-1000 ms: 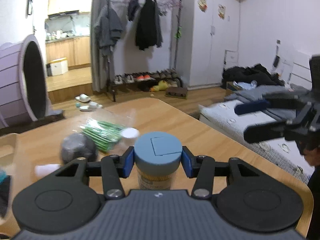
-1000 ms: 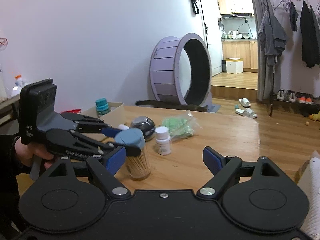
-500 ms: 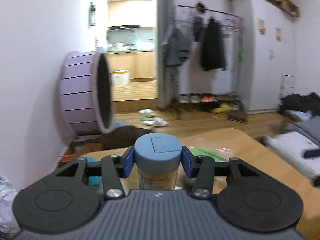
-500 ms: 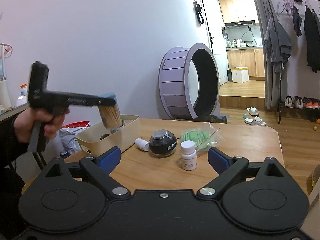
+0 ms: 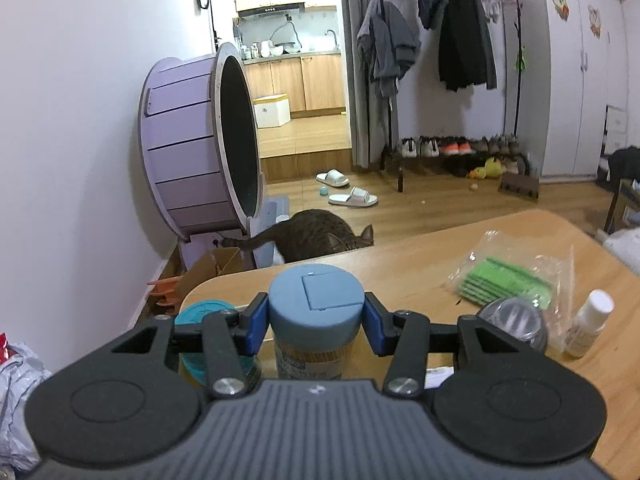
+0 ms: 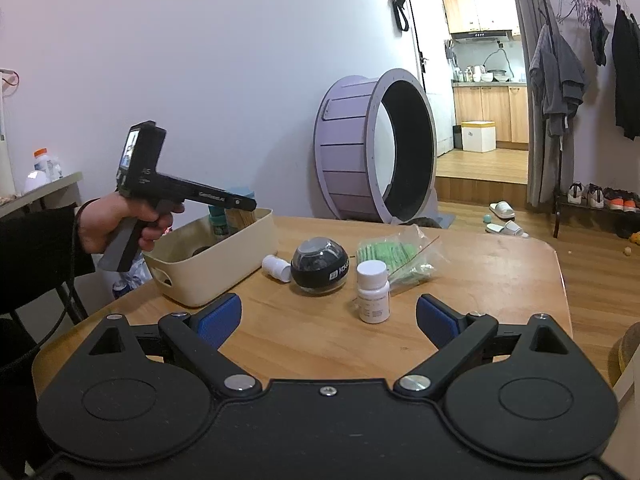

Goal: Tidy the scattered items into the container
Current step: 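Carry the toothpick canister with the left tool into the basket and release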

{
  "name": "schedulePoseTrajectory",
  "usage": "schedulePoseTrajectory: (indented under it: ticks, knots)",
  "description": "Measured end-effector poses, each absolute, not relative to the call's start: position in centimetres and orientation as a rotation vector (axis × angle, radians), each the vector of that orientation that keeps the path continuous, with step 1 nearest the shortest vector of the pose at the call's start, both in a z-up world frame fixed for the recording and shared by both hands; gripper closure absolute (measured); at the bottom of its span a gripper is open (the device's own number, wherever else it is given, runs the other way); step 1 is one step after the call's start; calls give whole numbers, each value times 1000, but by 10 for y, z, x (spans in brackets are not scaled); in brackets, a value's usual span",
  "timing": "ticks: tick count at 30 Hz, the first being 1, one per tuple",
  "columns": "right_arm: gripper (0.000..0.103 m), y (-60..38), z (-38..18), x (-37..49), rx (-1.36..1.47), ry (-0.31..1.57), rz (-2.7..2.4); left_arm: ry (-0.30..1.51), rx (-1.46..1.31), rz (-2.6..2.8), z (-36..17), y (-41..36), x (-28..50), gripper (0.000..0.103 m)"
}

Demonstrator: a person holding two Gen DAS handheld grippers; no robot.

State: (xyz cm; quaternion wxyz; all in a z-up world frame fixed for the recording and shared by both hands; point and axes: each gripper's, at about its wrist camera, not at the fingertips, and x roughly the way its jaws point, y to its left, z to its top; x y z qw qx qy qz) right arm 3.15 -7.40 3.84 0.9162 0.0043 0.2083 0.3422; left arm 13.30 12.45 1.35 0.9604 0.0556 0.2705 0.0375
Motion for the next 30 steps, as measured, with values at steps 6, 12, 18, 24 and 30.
schedulePoseTrajectory:
  ticks: [6,12,18,24,30]
  knots:
    - [9,-73,38,32,4,438,707,563,149,80,6,129,135,49]
    - [9,-74,39,33,13,436,701,549,132,70,19,126,121,48]
    - [9,-74,41,34,17,429,700,533,131,56,35,108,98,39]
    - [9,-71,44,34,9,423,692,535,94,41,43,86,75,34]
    - [8,-69,49,39,-16,421,646,539,78,41,43,64,60,29]
